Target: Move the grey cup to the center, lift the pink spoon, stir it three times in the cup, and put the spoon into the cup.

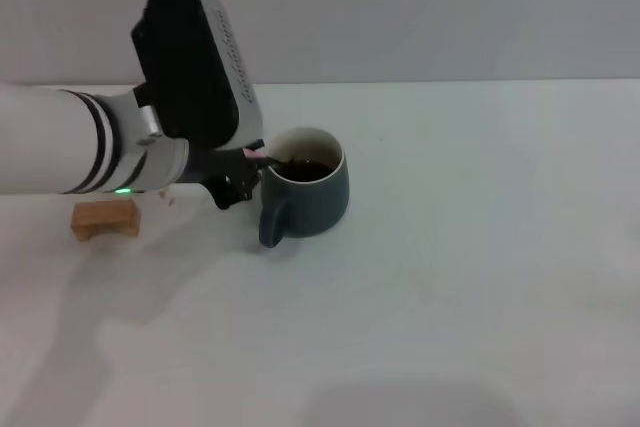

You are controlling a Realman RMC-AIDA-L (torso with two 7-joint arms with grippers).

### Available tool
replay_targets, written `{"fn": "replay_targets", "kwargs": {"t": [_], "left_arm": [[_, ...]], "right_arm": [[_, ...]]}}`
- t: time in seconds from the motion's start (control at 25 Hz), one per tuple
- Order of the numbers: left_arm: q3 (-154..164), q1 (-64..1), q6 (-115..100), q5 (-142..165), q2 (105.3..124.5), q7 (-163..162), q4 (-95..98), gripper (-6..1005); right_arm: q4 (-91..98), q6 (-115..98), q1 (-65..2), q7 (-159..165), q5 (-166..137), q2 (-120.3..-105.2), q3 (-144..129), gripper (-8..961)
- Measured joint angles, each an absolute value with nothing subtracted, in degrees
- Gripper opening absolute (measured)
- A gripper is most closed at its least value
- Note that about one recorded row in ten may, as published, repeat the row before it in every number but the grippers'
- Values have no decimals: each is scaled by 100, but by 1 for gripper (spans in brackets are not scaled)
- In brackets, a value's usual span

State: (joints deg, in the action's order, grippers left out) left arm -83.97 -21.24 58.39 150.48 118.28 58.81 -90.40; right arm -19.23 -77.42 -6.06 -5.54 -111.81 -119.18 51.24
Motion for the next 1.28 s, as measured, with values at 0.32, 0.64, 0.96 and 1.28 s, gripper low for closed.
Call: {"fn": "replay_targets", "kwargs": {"t": [0.32, 0.64, 0.96, 1.28], "left_arm": [[-8210, -2020, 5521, 15006, 11850, 5808, -9095, 144], [-7841, -1438, 3552, 14617, 11840, 5514, -9324, 349], [-6947, -515, -1994, 13574, 11780, 4605, -8595, 624], [-7679, -576, -5068, 14945, 11698, -29, -5462, 826]], "right_arm": [[-1941, -7746, -573, -553, -11204, -11920, 5124, -1], [-1941, -7783, -504, -553, -11206, -11937, 5124, -2], [-1960, -7865, -448, -553, -11198, -11936, 5115, -1], [-2008, -8128, -328, -553, -11198, -11933, 5116, -1]]}}
